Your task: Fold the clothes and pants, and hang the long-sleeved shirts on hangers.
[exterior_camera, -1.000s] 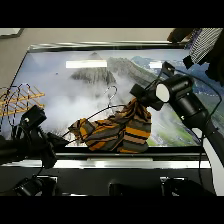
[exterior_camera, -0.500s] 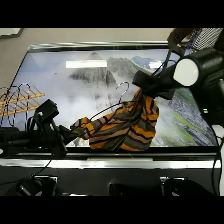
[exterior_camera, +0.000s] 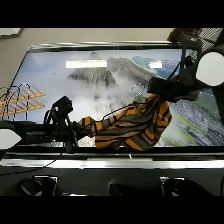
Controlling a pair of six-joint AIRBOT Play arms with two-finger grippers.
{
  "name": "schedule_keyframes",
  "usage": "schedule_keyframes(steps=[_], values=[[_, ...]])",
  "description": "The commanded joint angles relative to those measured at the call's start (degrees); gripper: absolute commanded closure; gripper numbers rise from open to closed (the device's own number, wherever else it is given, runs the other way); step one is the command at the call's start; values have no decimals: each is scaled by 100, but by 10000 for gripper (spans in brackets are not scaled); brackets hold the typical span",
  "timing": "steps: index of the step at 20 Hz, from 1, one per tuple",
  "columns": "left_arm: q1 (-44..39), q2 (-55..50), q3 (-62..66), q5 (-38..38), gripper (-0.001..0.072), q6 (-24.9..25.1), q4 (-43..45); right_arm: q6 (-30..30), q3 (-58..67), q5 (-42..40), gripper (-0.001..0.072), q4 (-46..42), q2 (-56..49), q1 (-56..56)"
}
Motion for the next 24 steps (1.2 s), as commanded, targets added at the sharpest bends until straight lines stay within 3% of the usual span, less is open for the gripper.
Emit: schedule_keyframes(steps=[1,7,12,18,24], values=[[0,-258,7,304,687,483,-833,-240,13,22,678,-164,20,2],[0,-507,7,575,687,796,-1729,-243,9,-431,678,-157,-7,2],[-2,-557,7,671,687,796,-1773,-404,9,-693,678,-144,-87,2],[-2,-680,7,686,687,796,-1805,-479,31,-1010,679,706,343,2],[0,-699,24,688,688,876,-1998,-343,286,-831,679,492,730,2]])
